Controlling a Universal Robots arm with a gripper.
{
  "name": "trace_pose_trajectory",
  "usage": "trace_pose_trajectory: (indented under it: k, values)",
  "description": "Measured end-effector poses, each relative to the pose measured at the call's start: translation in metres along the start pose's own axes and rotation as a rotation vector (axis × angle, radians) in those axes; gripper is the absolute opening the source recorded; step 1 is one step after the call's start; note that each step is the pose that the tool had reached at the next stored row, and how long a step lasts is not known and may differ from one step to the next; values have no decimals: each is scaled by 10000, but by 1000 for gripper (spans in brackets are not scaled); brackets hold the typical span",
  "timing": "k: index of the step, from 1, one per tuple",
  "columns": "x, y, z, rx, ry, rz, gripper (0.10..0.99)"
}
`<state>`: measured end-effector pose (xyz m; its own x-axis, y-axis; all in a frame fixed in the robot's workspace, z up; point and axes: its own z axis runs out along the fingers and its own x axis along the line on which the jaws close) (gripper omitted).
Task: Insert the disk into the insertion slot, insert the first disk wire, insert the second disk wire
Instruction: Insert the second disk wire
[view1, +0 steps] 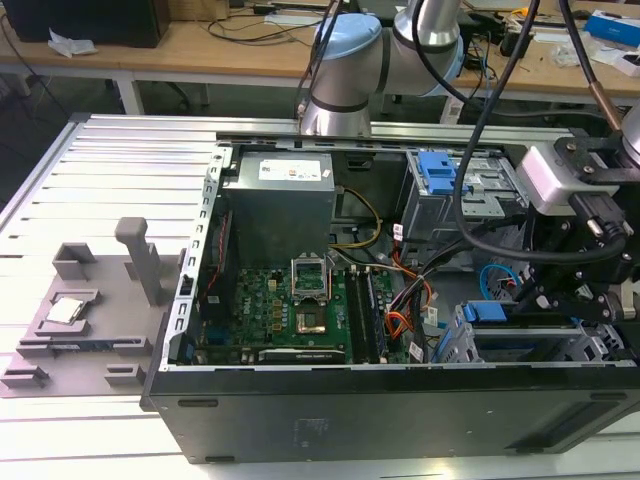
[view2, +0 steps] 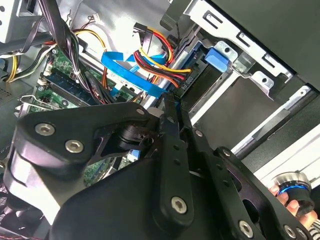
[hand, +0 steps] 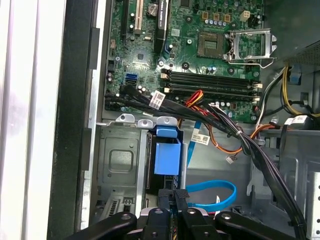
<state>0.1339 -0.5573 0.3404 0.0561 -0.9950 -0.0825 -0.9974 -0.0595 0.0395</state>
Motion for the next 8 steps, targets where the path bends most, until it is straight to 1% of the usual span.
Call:
trace_pose_trajectory:
  k: [5, 6, 7, 8]
  values:
    - [1, -8, 15, 1, -13, -2, 169]
    - [1, -8, 12, 1, -5, -1, 235]
    - [-1, -7, -10, 1, -3, -1, 235]
    - [-4, -5, -50, 1, -5, -1, 235]
